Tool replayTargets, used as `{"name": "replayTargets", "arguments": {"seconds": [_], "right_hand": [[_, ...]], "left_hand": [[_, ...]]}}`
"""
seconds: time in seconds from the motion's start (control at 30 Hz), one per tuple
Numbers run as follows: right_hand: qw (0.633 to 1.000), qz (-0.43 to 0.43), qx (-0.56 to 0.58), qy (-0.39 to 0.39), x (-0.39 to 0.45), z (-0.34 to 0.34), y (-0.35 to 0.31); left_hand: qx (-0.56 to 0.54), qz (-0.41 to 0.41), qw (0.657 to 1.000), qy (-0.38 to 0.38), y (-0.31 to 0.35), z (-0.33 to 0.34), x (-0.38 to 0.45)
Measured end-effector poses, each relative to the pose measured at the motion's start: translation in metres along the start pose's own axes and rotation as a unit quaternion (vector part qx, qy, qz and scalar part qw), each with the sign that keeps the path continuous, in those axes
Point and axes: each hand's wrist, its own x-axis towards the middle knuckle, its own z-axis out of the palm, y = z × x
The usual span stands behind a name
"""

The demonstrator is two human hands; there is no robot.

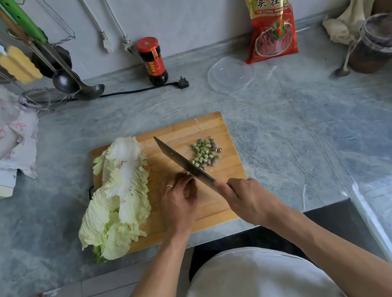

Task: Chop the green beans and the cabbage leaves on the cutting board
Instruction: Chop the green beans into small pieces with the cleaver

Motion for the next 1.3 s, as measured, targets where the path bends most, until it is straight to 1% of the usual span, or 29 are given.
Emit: {"name": "replayTargets", "arguments": {"seconds": [0.07, 0.17, 0.23, 0.33, 0.43, 0.53, 0.63, 0.7, 0.73, 0.77, 0.83, 0.93, 1.07, 1.17, 1.3], "right_hand": [[1.000, 0.003, 0.005, 0.002, 0.001, 0.001, 0.000], [0.999, 0.042, -0.011, -0.019, 0.005, 0.000, -0.004], [0.999, 0.033, -0.012, -0.021, 0.005, -0.001, -0.009], [1.000, -0.003, 0.010, -0.004, 0.002, 0.000, -0.009], [1.000, 0.017, 0.010, 0.017, 0.003, 0.008, -0.006], [1.000, 0.007, -0.005, 0.028, 0.008, 0.014, -0.007], [1.000, 0.001, 0.013, 0.020, 0.013, 0.016, -0.012], [0.999, 0.021, 0.043, -0.005, 0.018, 0.015, -0.015], [0.998, 0.026, 0.065, -0.005, 0.021, 0.013, -0.015], [0.996, 0.048, 0.077, -0.005, 0.022, 0.009, -0.016], [0.995, 0.071, 0.070, -0.013, 0.026, 0.002, -0.008], [0.990, 0.100, 0.095, -0.009, 0.022, -0.005, 0.002], [0.993, 0.084, 0.080, -0.002, 0.014, -0.007, 0.005], [0.997, 0.054, 0.058, 0.004, 0.006, -0.008, 0.002], [0.999, 0.035, 0.031, 0.002, 0.003, -0.003, -0.001]], "left_hand": [[0.002, -0.002, 1.000, 0.001, -0.001, 0.001, 0.001], [-0.002, -0.002, 1.000, 0.017, 0.002, 0.000, 0.001], [-0.006, -0.002, 1.000, 0.030, 0.006, 0.000, 0.000], [-0.020, -0.010, 0.999, 0.039, 0.008, 0.000, 0.000], [-0.022, -0.011, 0.999, 0.043, 0.007, 0.001, -0.001], [-0.019, -0.019, 0.999, 0.046, 0.007, 0.002, -0.003], [-0.021, -0.004, 0.998, 0.055, 0.008, 0.003, -0.003], [-0.022, 0.001, 0.998, 0.059, 0.008, 0.004, -0.003], [-0.022, -0.004, 0.998, 0.060, 0.009, 0.004, -0.003], [-0.024, -0.009, 0.998, 0.059, 0.008, 0.004, -0.004], [-0.032, -0.018, 0.998, 0.053, 0.007, 0.003, -0.005], [-0.038, -0.036, 0.997, 0.049, 0.007, 0.002, -0.004], [-0.037, -0.027, 0.998, 0.041, 0.004, 0.002, -0.001], [-0.040, -0.013, 0.998, 0.042, 0.005, 0.002, -0.001], [-0.078, -0.015, 0.996, 0.045, 0.006, 0.000, -0.002]]}}
